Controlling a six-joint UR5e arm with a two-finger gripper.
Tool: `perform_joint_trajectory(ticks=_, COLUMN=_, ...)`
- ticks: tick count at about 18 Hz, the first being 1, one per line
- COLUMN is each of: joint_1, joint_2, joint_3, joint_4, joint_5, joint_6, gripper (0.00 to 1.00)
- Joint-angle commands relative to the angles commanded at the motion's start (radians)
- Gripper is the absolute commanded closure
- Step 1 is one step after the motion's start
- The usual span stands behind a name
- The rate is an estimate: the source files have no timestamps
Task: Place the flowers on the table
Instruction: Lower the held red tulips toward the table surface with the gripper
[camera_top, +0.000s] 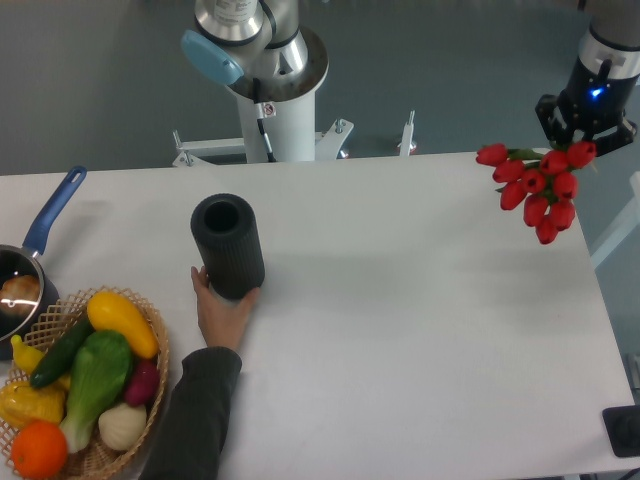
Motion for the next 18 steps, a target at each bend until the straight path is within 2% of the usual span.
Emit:
perform_joint_trajectory(ticks=4, joint_1=-0.026, joint_2=-0.025, joint_3=0.009, joint_4=0.024, joint_5=0.003, joint_6=-0.012, gripper=1.00)
perform_joint_trajectory(ticks=8, joint_1=-0.061, joint_2=-0.067, joint_3=0.038, joint_4=0.054, joint_5=0.008, joint_6=-0.106, gripper=1.00)
perform_joint_trajectory(ticks=10, joint_1=-0.083, joint_2=-0.094, joint_3=0.048, joint_4=0.061, joint_5=0.055, joint_6=-0.115, gripper=1.00)
perform_joint_trajectory(ticks=14, joint_1=-0.156, joint_2=-0.159, joint_3=0.057, joint_4=0.127, joint_5=0.100, joint_6=-0.156, gripper=1.00)
perform_joint_trajectory(ticks=16, joint_1=-0.179, joint_2=-0.181, joint_3=0.058, joint_4=0.137, joint_5=0.132, joint_6=-0.163, gripper=0.90)
perform_joint_trajectory(ticks=18, joint_1=-0.192, joint_2=-0.190, joint_3=0.057, joint_4=0.137, joint_5=0.143, joint_6=-0.175, gripper=0.74)
